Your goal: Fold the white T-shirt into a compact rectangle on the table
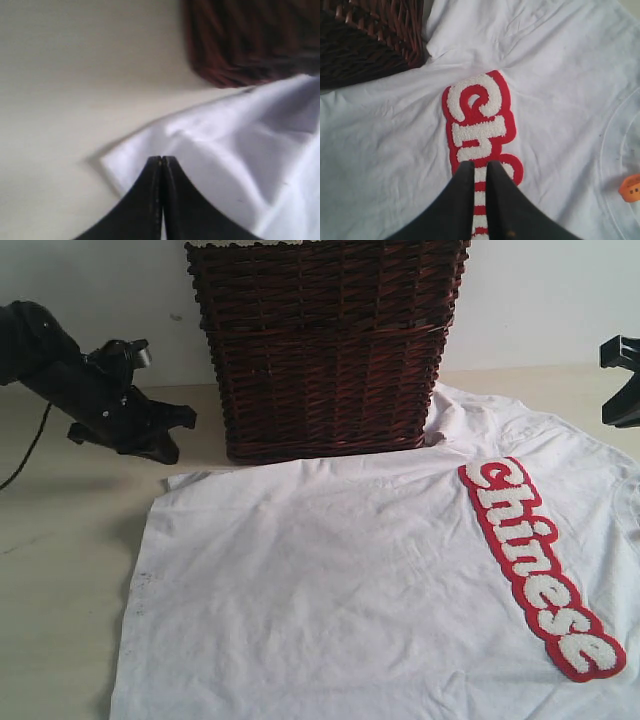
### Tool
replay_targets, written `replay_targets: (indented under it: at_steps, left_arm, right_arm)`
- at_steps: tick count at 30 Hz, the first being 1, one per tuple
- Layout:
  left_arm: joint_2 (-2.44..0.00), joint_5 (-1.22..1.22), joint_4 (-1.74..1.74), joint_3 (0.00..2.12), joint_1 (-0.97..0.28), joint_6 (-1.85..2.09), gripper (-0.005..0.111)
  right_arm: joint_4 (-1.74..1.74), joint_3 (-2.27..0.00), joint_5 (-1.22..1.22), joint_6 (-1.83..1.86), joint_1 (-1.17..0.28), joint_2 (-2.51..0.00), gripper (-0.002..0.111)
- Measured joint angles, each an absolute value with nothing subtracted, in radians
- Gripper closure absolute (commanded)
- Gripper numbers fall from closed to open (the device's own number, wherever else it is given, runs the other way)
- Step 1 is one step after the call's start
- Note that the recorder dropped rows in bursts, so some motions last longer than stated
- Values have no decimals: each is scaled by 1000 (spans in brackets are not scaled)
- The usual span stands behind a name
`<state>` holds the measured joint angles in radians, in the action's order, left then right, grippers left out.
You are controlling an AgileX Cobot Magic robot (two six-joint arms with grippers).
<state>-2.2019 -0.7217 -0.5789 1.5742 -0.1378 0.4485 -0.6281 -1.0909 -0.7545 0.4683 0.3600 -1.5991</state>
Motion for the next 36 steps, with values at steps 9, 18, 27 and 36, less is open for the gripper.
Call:
replay_targets:
  at_steps: [9,18,27,36]
  left_arm:
    - [-2279,-819,-547,1578,-185,484,107]
    - [-2276,-739,-228,1594,-192,181,107]
    - [-2284,-642,-199,1594,-192,119,107]
    - [-2249,-713,-225,1563,-192,152,107]
  right_arm:
    - [-631,-1091,-766,468,360,-1599,97]
    - [-636,-1091,-766,477,360,-1599,97]
    - [-646,-1091,-770,485,360,-1599,97]
    - [-652,-1091,-770,487,360,-1599,97]
